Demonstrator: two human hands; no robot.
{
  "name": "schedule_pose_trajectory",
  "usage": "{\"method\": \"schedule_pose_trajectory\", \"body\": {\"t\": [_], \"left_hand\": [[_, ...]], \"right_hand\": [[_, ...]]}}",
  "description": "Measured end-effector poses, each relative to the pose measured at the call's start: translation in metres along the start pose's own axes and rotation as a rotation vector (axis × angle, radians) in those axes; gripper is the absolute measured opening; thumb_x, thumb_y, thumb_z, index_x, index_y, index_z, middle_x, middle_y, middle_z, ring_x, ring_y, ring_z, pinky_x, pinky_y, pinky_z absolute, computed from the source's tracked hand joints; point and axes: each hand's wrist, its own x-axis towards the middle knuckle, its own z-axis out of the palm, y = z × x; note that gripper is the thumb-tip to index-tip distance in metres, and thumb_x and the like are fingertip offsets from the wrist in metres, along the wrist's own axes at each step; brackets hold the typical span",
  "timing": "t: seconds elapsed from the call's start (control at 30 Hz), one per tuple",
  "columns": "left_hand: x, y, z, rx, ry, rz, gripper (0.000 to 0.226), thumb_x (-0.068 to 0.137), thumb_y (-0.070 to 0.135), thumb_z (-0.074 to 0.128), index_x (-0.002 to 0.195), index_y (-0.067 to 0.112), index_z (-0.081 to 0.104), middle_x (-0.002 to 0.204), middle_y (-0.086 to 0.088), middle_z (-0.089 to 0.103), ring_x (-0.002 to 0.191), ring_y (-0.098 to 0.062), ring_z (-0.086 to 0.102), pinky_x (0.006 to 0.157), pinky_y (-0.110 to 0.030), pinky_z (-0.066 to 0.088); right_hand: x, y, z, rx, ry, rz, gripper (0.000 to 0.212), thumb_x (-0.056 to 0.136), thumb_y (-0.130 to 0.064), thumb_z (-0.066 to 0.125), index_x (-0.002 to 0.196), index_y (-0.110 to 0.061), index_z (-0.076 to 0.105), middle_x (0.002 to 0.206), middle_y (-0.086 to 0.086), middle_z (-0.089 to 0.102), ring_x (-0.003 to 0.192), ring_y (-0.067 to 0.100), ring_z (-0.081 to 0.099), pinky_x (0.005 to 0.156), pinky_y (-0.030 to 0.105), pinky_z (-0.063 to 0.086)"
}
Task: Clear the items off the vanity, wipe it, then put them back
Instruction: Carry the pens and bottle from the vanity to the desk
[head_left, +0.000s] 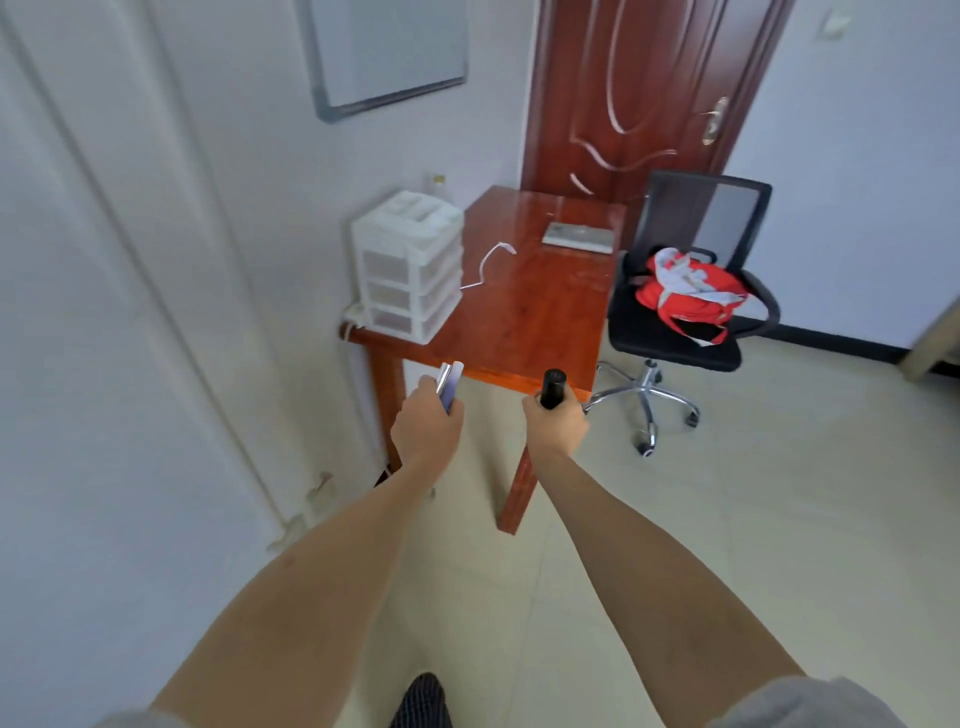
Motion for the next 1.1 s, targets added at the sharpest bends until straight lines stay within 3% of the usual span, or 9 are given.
{"method": "schedule_pose_trajectory", "body": {"t": [0.2, 0.53, 0.67, 0.83, 1.1], "left_hand": [[0.114, 0.021, 0.048, 0.025, -0.089, 0.074, 0.021, 0.09, 0.021, 0.052, 0.098, 0.002, 0.049, 0.091, -0.012, 0.059, 0.075, -0.02, 0.048, 0.065, -0.031, 0.038], [0.258, 0.048, 0.124, 0.081, -0.183, 0.12, 0.025, 0.09, 0.026, 0.054, 0.101, 0.004, 0.052, 0.089, -0.012, 0.062, 0.072, -0.017, 0.051, 0.062, -0.027, 0.04], [0.305, 0.055, 0.166, 0.096, -0.236, 0.099, 0.027, 0.09, 0.028, 0.055, 0.104, 0.004, 0.051, 0.093, -0.012, 0.063, 0.082, -0.024, 0.062, 0.066, -0.032, 0.048], [0.36, 0.064, 0.225, 0.095, -0.28, 0.007, 0.028, 0.091, 0.028, 0.054, 0.108, 0.006, 0.05, 0.097, -0.011, 0.061, 0.077, -0.017, 0.053, 0.064, -0.027, 0.042], [0.412, 0.046, 0.291, 0.076, -0.401, -0.194, 0.026, 0.09, 0.024, 0.056, 0.108, 0.006, 0.048, 0.099, -0.012, 0.061, 0.079, -0.019, 0.055, 0.064, -0.028, 0.044]], "right_hand": [[0.097, -0.015, 0.042, 0.015, 0.204, 0.076, 0.009, 0.08, -0.012, 0.056, 0.086, -0.007, 0.061, 0.07, 0.007, 0.058, 0.071, 0.023, 0.051, 0.066, 0.029, 0.043], [0.219, -0.036, 0.115, 0.039, 0.288, 0.156, 0.004, 0.083, -0.012, 0.057, 0.084, -0.009, 0.06, 0.071, 0.004, 0.056, 0.067, 0.018, 0.052, 0.064, 0.027, 0.041], [0.276, -0.03, 0.144, 0.025, 0.286, 0.176, 0.004, 0.083, -0.013, 0.058, 0.082, -0.009, 0.06, 0.07, 0.004, 0.058, 0.067, 0.02, 0.054, 0.063, 0.026, 0.041], [0.352, -0.022, 0.183, -0.009, 0.256, 0.174, 0.01, 0.084, -0.012, 0.056, 0.088, -0.006, 0.063, 0.077, 0.007, 0.062, 0.07, 0.018, 0.053, 0.067, 0.024, 0.038], [0.42, 0.014, 0.241, -0.068, 0.117, 0.289, 0.006, 0.083, -0.014, 0.057, 0.083, -0.008, 0.056, 0.074, 0.006, 0.058, 0.071, 0.022, 0.056, 0.065, 0.028, 0.041]]}}
